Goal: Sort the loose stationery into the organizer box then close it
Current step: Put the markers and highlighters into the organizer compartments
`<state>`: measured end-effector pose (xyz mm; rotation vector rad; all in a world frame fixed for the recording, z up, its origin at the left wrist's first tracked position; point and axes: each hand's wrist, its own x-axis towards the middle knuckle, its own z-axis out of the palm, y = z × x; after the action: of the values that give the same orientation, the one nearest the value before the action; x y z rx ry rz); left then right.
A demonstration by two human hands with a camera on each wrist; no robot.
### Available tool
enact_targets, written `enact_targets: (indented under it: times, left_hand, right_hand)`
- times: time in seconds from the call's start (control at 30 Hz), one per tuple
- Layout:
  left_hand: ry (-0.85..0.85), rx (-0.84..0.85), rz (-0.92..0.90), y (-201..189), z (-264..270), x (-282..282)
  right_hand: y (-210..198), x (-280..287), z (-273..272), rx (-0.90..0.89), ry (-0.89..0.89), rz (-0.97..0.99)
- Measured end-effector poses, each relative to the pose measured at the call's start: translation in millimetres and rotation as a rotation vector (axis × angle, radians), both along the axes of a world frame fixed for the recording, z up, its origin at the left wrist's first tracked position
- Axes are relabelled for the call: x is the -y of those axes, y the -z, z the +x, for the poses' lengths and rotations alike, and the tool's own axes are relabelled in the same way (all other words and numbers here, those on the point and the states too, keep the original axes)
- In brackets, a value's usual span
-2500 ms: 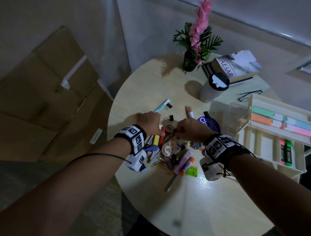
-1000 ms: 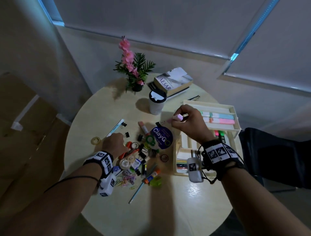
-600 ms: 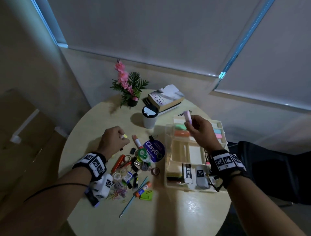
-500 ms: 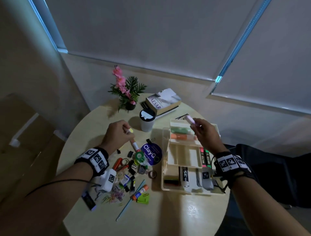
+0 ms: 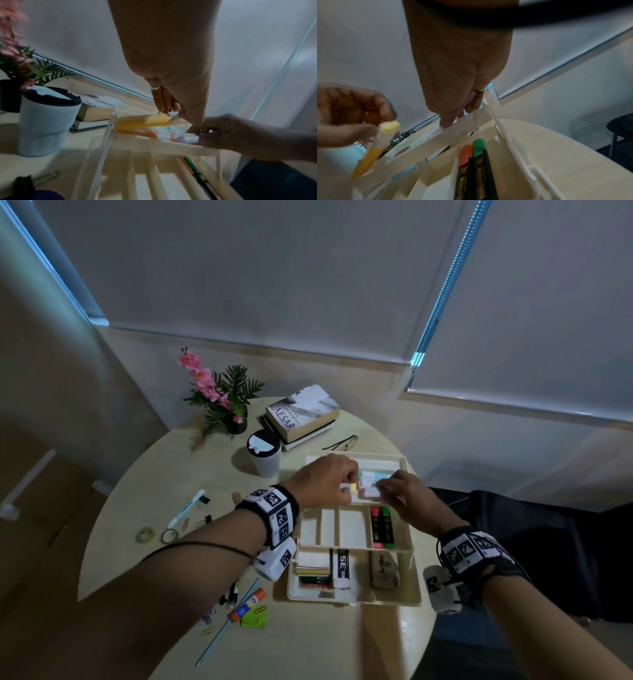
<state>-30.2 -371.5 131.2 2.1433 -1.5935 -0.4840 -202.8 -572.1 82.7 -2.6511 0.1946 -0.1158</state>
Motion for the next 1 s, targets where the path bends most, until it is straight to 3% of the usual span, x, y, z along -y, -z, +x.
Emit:
enact_targets:
  times: [0.33, 0.57, 0.67, 0.83, 1.0]
  left_hand:
    - [0.008, 0.144, 0.062, 34.4, -11.2, 13.5]
    - [-0.002, 0.151, 0.103, 36.0, 1.7, -5.4]
    - [-0.066, 0.11, 0.019, 33.8, 10.0, -34.0]
    - [-0.204, 0.077, -0.065, 33.2, 30.9, -108.7]
    - [-0.418, -0.009, 0.033, 43.1, 56.2, -198.0]
  right_hand:
    - [5.0, 20.3, 0.3, -0.002, -0.059, 0.058]
    - [1.2, 23.1, 10.6, -0.083, 0.073, 0.153]
    - [-5.6, 15.4, 16.8, -0.105, 0.035, 0.108]
    - [-13.0, -24.6, 28.5, 0.012, -0.029, 0.077]
    - [-19.3, -104.2, 53.5, 0.021, -0.141, 0.054]
